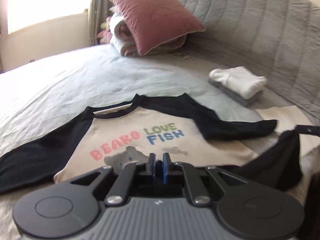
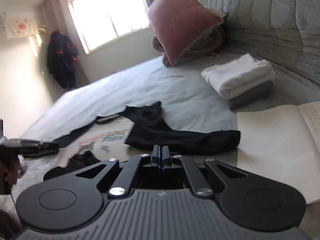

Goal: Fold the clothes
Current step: 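Withdraw both open grippers from the sweatshirt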

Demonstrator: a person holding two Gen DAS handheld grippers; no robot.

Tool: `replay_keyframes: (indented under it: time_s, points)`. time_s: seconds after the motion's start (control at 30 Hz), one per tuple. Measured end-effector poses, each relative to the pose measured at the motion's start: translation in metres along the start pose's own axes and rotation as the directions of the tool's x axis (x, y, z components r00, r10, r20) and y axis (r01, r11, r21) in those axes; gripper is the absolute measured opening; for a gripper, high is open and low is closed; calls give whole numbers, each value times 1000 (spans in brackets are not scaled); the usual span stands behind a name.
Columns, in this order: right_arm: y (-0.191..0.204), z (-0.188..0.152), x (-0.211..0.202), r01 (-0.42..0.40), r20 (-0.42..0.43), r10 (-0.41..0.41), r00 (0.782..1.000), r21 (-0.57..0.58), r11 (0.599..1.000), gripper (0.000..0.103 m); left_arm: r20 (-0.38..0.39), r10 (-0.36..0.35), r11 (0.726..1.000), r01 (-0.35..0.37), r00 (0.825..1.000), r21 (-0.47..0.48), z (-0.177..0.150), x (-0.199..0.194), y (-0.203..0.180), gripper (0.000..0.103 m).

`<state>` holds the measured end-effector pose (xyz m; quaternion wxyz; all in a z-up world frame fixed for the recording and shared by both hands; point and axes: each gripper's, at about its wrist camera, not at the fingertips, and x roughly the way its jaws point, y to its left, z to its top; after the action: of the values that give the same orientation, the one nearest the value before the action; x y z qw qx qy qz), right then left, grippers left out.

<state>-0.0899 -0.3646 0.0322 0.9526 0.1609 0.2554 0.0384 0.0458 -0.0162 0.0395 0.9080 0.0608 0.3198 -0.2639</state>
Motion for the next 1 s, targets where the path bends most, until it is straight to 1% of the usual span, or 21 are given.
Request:
replay_keyframes:
  time_s: [0.1, 0.13, 0.17, 0.2, 0.27, 0.3, 0.37, 0.43, 0.47, 0.53, 0.57, 0.6, 0.63, 0.73, 0.83, 0.87, 1.0]
  points:
    - [-6, 0, 13, 24, -24, -24, 999, 11, 1000, 2, -46, 38, 999, -39, 998, -20, 6, 26, 1, 9]
    - [-7, 0, 16, 29, -30, -29, 999, 8, 1000, 2, -64, 39, 998, -42, 997, -42, 5, 25, 2, 10]
    - [-7, 0, 18, 30, -36, -30, 999, 5, 1000, 2, -83, 39, 997, -44, 996, -64, 5, 25, 4, 18]
    - [-8, -1, 18, 27, -42, -27, 999, 4, 1000, 2, -95, 7, 996, -16, 995, -92, 3, 21, 7, 35]
    - [-8, -2, 16, 18, -46, -18, 999, -1, 1000, 2, -108, -21, 993, 8, 994, -117, -5, 7, 13, 58]
    - [-8, -2, 15, 12, -46, -13, 999, -4, 1000, 2, -115, -35, 991, 20, 993, -130, -10, 0, 16, 59]
    - [-7, -4, 13, 1, -50, -1, 999, -7, 1000, 2, -141, -29, 991, 11, 990, -131, -20, -9, 22, 59]
    - [-6, -7, 13, -7, -54, 6, 999, -9, 1000, 2, -174, -22, 989, -5, 984, -150, -29, -12, 27, 59]
    - [-5, -9, 14, -9, -57, 8, 998, -9, 1000, 2, -190, -18, 987, -13, 982, -161, -34, -12, 29, 57]
    - [-5, -11, 15, -10, -63, 10, 998, -5, 1000, 2, -192, -16, 985, -17, 981, -169, -39, -12, 30, 38]
    - [-4, -12, 15, -8, -64, 8, 998, 0, 1000, 2, -195, -25, 986, -8, 981, -169, -41, -11, 28, 18]
    - [-4, -13, 14, -8, -64, 8, 998, 2, 1000, 2, -199, -30, 986, -4, 980, -168, -43, -11, 26, 4]
    - [-4, -13, 13, -8, -64, 8, 998, 4, 1000, 2, -197, -29, 987, -3, 980, -163, -44, -10, 24, 3]
    - [-3, -10, 6, -10, -50, 9, 999, -4, 1000, 2, -138, 4, 993, -21, 990, -115, -41, -18, 14, 2]
    - [-3, -4, 0, -5, -29, 5, 1000, -16, 1000, 2, -58, 31, 994, -37, 998, -103, -26, -26, 11, 2]
    - [-3, -1, -1, -1, -23, 0, 1000, -20, 1000, 2, -32, 47, 994, -50, 998, -99, -20, -26, 11, 2]
    - [-7, 7, 4, 23, -10, -23, 1000, -17, 1000, 2, 11, 76, 993, -75, 997, -95, 6, -14, 13, 2]
